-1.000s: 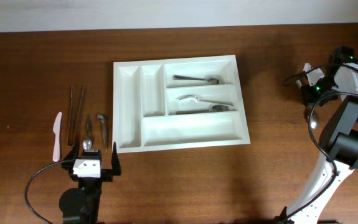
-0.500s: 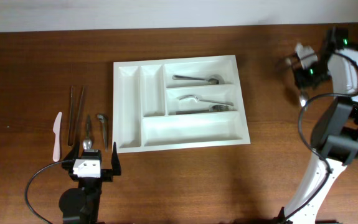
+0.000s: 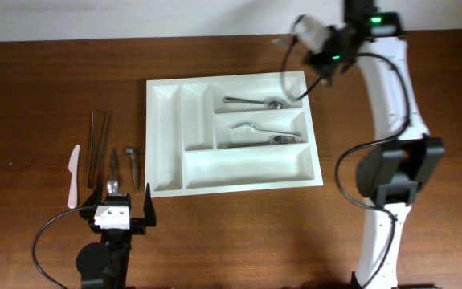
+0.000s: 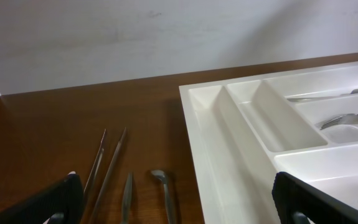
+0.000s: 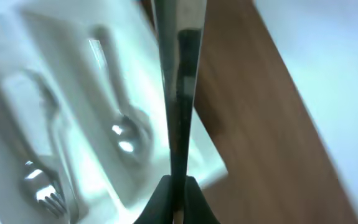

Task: Pack container
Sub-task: 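Carry the spoon left into the tray's upper compartment and release, then raise the right gripper away and move the left gripper to the tongs, then lower the left gripper and grasp the silver tongs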

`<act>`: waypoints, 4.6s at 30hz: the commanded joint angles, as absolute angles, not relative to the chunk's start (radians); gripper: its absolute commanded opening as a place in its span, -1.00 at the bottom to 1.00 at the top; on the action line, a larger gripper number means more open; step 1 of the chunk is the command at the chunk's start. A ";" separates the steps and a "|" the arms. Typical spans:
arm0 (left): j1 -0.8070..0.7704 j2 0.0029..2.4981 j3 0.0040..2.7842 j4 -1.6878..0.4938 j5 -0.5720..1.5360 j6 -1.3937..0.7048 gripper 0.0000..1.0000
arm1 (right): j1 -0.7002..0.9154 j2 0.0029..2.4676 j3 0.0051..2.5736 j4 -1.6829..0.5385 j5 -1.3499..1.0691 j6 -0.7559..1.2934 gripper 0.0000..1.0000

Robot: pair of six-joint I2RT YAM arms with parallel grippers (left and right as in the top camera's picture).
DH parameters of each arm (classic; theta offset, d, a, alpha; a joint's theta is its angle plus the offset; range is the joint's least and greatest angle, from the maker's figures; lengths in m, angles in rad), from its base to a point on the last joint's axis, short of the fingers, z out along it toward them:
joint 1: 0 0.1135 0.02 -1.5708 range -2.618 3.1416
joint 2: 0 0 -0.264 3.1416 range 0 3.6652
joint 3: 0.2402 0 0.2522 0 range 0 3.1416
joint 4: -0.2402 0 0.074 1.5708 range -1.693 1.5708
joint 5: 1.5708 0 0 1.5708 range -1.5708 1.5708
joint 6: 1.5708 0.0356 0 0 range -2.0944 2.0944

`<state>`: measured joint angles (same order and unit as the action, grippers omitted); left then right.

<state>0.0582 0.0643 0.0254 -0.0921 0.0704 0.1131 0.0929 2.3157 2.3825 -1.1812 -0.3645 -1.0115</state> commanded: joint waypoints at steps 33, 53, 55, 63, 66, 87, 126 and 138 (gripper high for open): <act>0.053 0.057 0.017 -0.090 0.060 0.130 0.98 | 0.124 2.373 2.496 -1.110 -0.246 -0.457 0.98; 0.053 0.057 0.017 -0.090 0.060 0.130 0.98 | -0.178 2.375 2.545 -1.242 -0.096 -0.320 0.97; 0.053 0.057 0.017 -0.090 0.059 0.130 0.98 | -0.178 2.375 2.545 -1.242 -0.096 -0.320 0.98; 0.054 0.057 0.041 -0.066 0.056 0.092 0.98 | -0.177 2.375 2.545 -1.242 -0.096 -0.320 0.98; 0.055 0.074 0.118 -0.153 0.035 0.007 0.98 | -0.177 2.375 2.545 -1.242 -0.096 -0.320 0.98; 0.055 1.106 0.974 -0.723 -0.105 0.100 0.98 | -0.177 2.375 2.545 -1.242 -0.096 -0.320 0.97; 0.263 1.642 0.973 -0.334 -0.137 0.284 -0.37 | -0.177 2.375 2.545 -1.242 -0.096 -0.320 0.98; 0.263 1.731 0.973 -0.240 -0.082 0.294 -0.50 | -0.177 2.375 2.545 -1.242 -0.096 -0.320 0.97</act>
